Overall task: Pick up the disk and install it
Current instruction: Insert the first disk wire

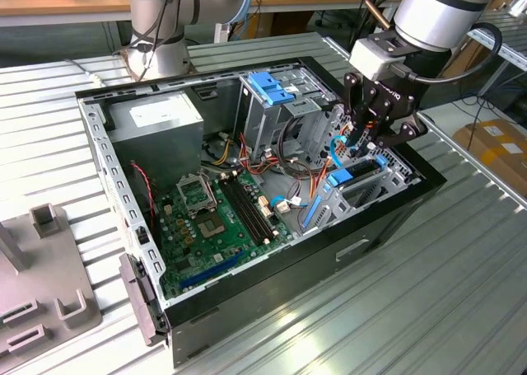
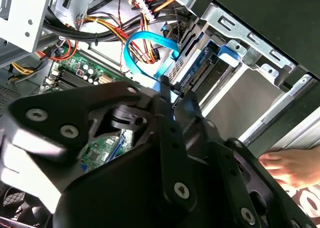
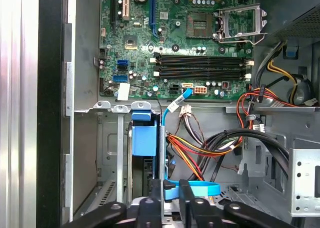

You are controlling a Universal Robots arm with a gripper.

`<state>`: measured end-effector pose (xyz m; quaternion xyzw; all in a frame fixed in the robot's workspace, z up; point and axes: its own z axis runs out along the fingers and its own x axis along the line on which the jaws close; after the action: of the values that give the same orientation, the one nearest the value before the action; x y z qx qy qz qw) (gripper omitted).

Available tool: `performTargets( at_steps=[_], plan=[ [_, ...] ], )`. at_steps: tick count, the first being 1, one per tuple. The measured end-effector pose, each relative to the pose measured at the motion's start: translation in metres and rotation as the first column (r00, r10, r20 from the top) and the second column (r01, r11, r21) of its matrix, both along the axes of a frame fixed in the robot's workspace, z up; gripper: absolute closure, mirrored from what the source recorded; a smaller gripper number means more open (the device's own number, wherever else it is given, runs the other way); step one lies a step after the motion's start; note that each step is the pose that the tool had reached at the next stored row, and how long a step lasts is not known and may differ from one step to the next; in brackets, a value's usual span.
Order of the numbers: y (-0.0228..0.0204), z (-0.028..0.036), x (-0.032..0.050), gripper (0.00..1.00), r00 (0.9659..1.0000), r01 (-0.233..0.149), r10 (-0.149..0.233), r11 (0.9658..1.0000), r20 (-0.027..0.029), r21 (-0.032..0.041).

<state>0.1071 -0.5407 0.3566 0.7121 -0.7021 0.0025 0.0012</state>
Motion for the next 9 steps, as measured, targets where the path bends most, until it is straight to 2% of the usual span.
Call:
performTargets(
  at_steps=[1,2,7,9],
  plan=[
    [0.0000,0.0000,0.0000,0.73,1.0000,0.000,0.000,1.0000,0.0000,0.0000],
    [0.0000,0.0000,0.0000,0.84,1.0000,0.000,0.000,1.0000,0.0000,0.0000],
    [0.0001,0.0000,0.0000,0.84,1.0000,0.000,0.000,1.0000,0.0000,-0.0002],
    [0.0001,0.0000,0.0010,0.84,1.0000,-0.001,0.001,1.0000,-0.0045,-0.0002]
  ],
)
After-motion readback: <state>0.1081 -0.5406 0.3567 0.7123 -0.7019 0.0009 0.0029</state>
